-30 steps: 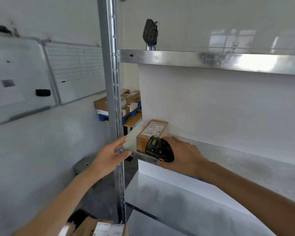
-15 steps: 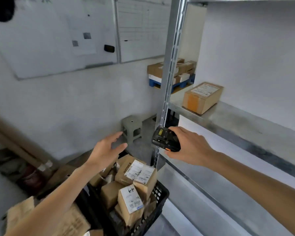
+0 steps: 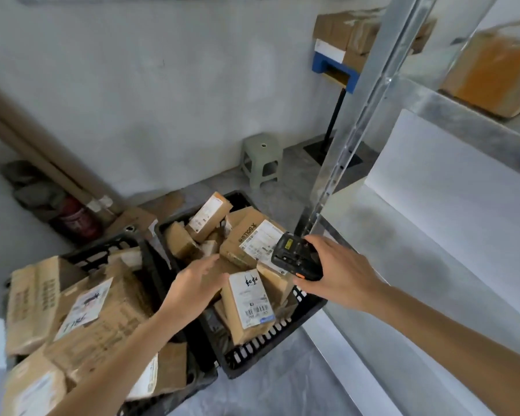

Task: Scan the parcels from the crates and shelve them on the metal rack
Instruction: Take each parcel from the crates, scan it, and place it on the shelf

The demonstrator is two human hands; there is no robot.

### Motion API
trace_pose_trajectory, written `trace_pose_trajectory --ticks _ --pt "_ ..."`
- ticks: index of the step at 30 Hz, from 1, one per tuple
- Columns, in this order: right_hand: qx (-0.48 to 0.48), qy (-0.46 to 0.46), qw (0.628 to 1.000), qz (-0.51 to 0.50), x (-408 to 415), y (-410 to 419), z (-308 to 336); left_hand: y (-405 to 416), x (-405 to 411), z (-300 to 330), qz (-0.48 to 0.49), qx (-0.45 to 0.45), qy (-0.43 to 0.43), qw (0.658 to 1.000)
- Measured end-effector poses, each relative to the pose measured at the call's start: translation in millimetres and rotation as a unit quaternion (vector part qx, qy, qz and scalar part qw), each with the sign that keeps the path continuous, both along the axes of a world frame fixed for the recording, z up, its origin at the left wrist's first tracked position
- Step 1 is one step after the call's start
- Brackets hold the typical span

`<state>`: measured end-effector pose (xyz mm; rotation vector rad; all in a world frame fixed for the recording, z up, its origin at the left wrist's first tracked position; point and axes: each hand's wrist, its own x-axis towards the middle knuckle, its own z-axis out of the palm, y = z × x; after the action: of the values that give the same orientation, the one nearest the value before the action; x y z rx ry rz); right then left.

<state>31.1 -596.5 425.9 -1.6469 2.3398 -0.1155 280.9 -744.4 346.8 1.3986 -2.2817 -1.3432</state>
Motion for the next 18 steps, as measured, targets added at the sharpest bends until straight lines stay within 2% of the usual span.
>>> trace_pose_trajectory --ticks 10,18 --pt "0.054 -0.114 0.990 0.058 4 26 -103 54 15 -87 0.044 0.029 -0.020 0.998" --pt "0.053 -0.176 0.979 0.091 11 25 -138 73 7 -102 0.078 0.059 0.011 0.995"
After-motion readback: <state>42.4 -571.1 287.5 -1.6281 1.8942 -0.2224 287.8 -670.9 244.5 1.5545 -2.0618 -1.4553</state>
